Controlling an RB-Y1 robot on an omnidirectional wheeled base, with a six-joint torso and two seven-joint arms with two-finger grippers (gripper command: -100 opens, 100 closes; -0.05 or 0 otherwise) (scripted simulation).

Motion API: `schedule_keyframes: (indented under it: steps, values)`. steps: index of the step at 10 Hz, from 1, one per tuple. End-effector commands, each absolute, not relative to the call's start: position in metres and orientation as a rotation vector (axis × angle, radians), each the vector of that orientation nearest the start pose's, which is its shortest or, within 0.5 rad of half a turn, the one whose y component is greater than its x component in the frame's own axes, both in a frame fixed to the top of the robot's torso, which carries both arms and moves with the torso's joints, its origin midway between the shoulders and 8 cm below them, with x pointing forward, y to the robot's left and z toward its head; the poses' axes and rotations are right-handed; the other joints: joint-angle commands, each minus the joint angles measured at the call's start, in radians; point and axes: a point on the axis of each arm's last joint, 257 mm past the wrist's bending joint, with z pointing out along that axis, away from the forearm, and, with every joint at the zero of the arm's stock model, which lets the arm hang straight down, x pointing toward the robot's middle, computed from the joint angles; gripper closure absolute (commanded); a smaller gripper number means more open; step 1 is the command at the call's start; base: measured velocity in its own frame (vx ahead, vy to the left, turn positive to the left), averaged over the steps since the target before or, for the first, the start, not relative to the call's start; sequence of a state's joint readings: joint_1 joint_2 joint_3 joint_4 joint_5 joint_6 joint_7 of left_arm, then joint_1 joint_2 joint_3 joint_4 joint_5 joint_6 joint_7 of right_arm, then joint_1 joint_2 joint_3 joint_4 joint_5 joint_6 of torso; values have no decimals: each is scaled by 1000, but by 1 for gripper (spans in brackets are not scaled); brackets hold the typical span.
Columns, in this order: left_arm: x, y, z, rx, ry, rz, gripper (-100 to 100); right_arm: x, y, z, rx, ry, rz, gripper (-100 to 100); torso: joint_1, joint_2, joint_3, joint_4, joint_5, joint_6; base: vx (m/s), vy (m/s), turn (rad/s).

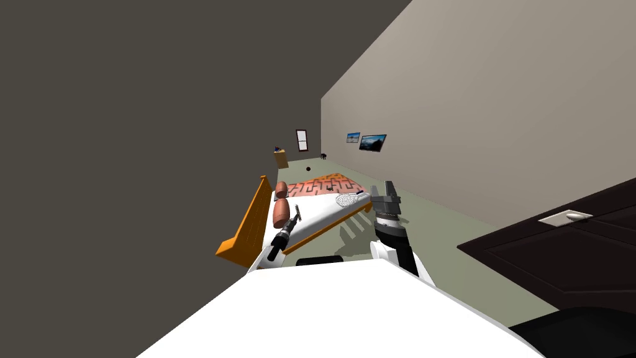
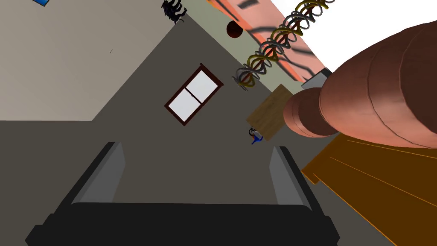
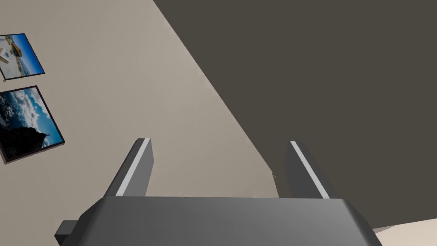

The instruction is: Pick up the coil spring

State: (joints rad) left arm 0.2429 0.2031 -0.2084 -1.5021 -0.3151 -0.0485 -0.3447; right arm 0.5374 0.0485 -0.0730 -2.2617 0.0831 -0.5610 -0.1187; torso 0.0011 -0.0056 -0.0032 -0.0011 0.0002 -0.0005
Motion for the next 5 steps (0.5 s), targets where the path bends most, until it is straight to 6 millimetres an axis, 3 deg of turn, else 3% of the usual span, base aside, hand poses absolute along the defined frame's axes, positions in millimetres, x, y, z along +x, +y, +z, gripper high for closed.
schedule_keyframes:
  steps: [1,2,3,5]
  values:
    - [433,209,-397,-577,1880,-580,-100,331,-300,16,666,588,1276,0,0,0,0,0,0,0,72,18,4]
    - [428,206,-415,-573,1928,-556,-100,331,-300,16,666,588,1276,0,0,0,0,0,0,0,105,21,10]
    - [428,206,-415,-574,1930,-553,-100,331,-300,16,666,588,1276,0,0,-1,-1,0,0,0,83,1,1]
    - [418,201,-448,-566,2026,-498,-100,331,-300,16,666,588,1276,0,-1,-1,-1,0,0,0,119,7,16]
